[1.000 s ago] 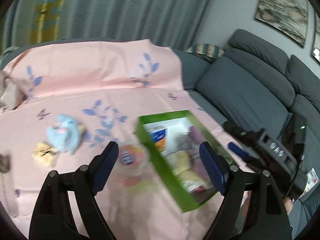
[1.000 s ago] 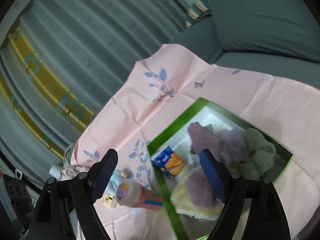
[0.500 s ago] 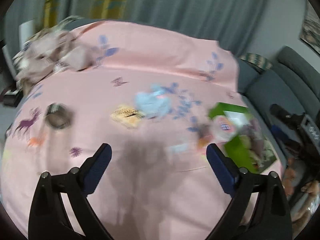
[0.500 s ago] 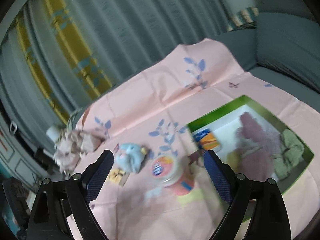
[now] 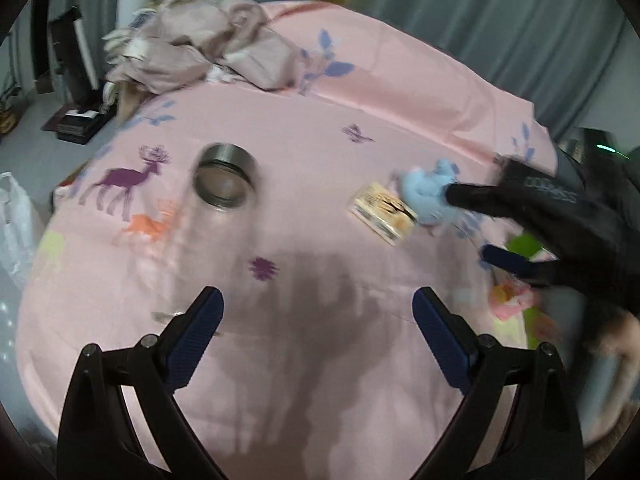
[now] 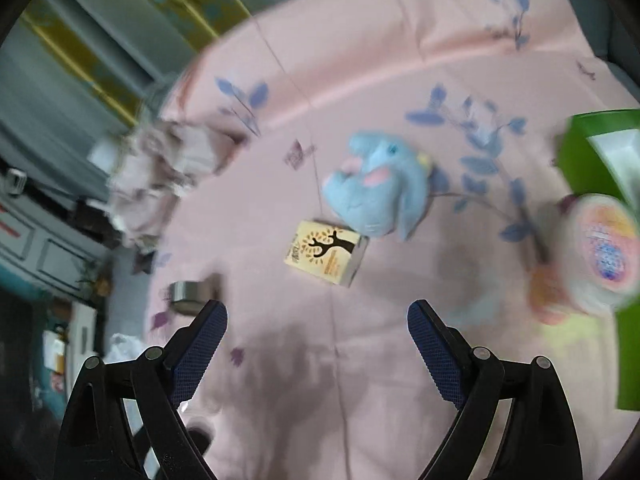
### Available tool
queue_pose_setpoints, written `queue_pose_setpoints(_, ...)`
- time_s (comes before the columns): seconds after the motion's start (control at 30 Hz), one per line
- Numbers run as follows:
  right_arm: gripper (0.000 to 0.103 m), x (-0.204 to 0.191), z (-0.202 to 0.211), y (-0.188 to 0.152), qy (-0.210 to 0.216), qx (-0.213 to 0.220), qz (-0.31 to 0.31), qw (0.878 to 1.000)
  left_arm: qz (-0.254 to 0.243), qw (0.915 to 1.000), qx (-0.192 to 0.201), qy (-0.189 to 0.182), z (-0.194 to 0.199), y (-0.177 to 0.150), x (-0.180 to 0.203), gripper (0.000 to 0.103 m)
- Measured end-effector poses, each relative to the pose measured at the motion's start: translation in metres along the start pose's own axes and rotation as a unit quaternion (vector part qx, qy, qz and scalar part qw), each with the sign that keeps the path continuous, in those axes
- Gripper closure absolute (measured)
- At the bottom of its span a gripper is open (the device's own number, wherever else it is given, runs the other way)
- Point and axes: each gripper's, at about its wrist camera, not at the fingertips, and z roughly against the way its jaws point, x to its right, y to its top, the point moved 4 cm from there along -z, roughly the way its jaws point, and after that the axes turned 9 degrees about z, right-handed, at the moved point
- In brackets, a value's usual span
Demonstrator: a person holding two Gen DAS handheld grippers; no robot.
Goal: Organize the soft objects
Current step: 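Move the right gripper back to the yellow tissue packet, then grasp the yellow tissue packet with the right gripper and lift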
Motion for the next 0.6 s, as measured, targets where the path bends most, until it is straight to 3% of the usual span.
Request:
queue_pose_setpoints(0.1,0.01,-0.017,-0.043,0.007,-0.019,-0.038,0.016,0.999,0.006,0.9998,0.015,0.012,0.007,0.008,-0.012,0.008)
queue_pose_setpoints(0.3,0.011,-0.024,-0.102,0.016,-0.051,-0.079,0.011,0.996,0.024,0.9996,-0.002,0.012,0.006,0.013,-0.023,0.009)
queue_pose_setpoints(0.43,0.011,-0.026,-0.116,0.017,-0.092,-0.062,0.045,0.993,0.01,0.9999,-0.011,-0.001,0.005,0.01,-0.016,0.009)
queue_pose_setpoints(0.47,0.013,-0.027,-0.119,0.016,-0.096,-0.059,0.053,0.992,0.008,0.9999,-0.012,-0.001,0.004,0.01,-0.015,0.009)
queue_pose_setpoints(0.5,0.023,-0.027,-0.119,0.015,-0.099,-0.058,0.063,0.991,0.006,0.9999,-0.013,0.001,0.004,0.009,-0.015,0.009)
queue_pose_setpoints(0.6,0.027,-0.029,-0.115,0.008,-0.109,-0.045,0.112,0.987,0.002,0.9999,-0.014,0.006,0.002,0.008,-0.014,0.009)
